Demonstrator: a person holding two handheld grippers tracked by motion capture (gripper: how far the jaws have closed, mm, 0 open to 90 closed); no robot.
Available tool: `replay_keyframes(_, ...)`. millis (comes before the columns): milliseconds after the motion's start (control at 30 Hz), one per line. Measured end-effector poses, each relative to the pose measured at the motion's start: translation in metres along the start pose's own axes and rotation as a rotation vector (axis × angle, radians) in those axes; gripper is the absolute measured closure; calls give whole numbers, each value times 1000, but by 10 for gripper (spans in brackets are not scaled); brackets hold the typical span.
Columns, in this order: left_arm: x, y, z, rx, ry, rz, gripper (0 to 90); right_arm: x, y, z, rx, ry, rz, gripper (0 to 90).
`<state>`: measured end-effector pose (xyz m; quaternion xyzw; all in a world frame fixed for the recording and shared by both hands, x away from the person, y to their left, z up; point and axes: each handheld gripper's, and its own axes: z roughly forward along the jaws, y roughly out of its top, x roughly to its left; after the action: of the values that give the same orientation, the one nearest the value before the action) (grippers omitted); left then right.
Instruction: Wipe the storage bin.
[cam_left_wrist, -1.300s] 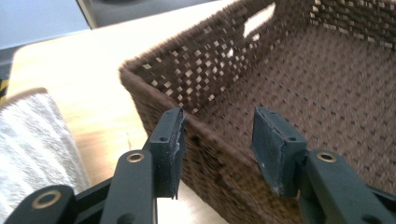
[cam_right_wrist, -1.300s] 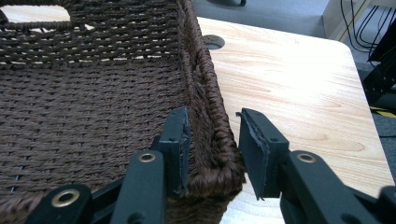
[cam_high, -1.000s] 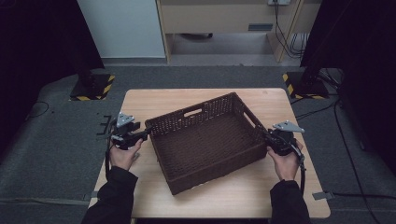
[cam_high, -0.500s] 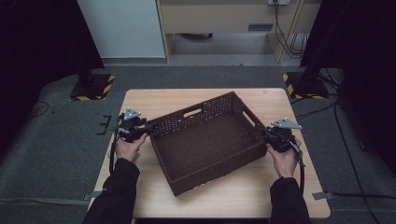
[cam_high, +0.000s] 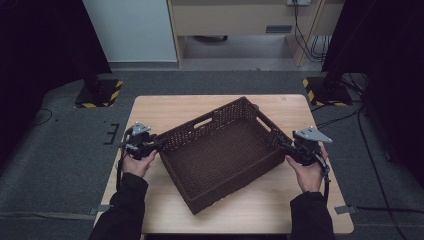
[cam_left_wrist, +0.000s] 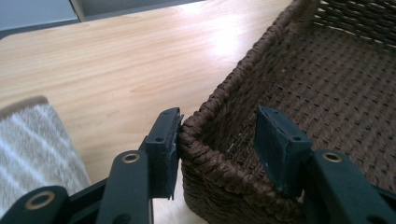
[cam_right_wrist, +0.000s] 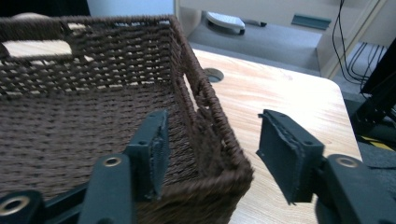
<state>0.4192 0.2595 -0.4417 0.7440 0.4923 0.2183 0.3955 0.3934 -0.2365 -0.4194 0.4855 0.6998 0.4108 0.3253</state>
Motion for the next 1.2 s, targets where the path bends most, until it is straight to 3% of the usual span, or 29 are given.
replay_keyframes(167,-9,-7,-10,-4,16,-2,489,2,-3,-9,0,22,25,366)
replay_keyframes(433,-5,-5,-16,-38,35,14,484,16,-6,-3,30,56,42,343)
replay_keyframes(567,-3,-7,-14,-22,0,-3,552,25,-9,3,56,74,48,336)
replay_keyframes(667,-5,-6,-16,-6,10,12,574,27,-11,7,68,64,50,327)
replay_keyframes(933,-13,-14,-25,-11,-1,8,566,27,-12,10,71,50,52,314)
replay_keyframes(1067,-17,-20,-33,-21,-17,-1,556,32,-11,6,61,65,55,318)
replay_keyframes(1200,-19,-22,-35,-23,-15,0,552,40,-14,11,84,88,46,318)
